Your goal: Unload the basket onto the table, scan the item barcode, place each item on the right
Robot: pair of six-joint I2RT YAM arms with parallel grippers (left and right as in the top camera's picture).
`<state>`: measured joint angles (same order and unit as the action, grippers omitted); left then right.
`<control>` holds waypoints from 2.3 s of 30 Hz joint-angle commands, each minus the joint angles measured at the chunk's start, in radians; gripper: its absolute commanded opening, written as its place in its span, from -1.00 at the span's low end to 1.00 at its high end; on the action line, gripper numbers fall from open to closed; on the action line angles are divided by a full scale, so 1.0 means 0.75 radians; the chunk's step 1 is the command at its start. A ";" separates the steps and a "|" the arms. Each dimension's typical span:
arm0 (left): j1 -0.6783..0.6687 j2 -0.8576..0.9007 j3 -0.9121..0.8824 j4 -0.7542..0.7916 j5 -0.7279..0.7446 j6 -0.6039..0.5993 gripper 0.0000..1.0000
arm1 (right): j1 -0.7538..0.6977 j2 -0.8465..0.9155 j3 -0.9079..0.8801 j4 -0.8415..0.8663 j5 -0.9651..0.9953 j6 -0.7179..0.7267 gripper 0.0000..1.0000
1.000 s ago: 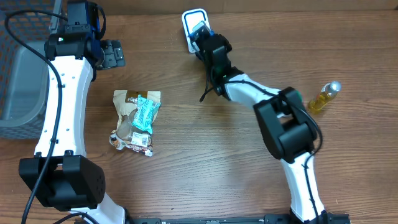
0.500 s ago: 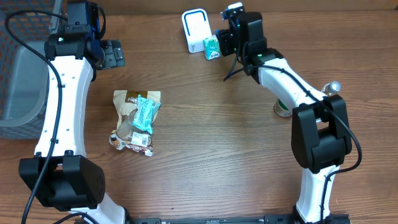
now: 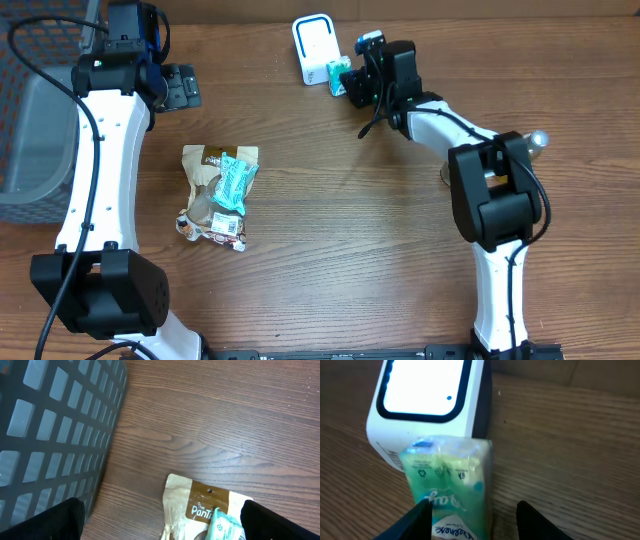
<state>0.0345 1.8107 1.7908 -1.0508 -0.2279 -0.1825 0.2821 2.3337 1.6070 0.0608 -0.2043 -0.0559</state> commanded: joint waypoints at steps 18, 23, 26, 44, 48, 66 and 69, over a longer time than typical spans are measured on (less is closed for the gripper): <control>-0.004 -0.020 0.024 0.002 -0.009 0.019 0.99 | -0.011 0.094 0.002 0.132 -0.140 -0.005 -0.93; -0.004 -0.020 0.024 0.002 -0.009 0.019 0.99 | -0.012 -0.102 0.003 0.069 -0.137 -0.005 -0.93; -0.004 -0.020 0.024 0.002 -0.009 0.018 0.99 | 0.020 -0.233 0.003 0.072 -0.045 -0.005 -0.93; -0.004 -0.020 0.024 0.002 -0.009 0.018 0.99 | 0.225 0.073 0.004 0.607 0.666 -0.592 -0.93; -0.004 -0.020 0.024 0.002 -0.009 0.018 0.99 | 0.210 0.093 0.004 0.612 0.666 -0.516 -0.93; -0.004 -0.020 0.024 0.002 -0.009 0.019 0.99 | 0.201 -0.639 0.004 -1.022 0.583 0.180 -0.93; -0.004 -0.020 0.024 0.002 -0.009 0.019 0.99 | 0.193 -0.625 -0.027 -1.428 0.482 0.359 -0.91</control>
<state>0.0345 1.8107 1.7908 -1.0508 -0.2283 -0.1825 0.4362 1.8168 1.6287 -0.8833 0.2340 0.0120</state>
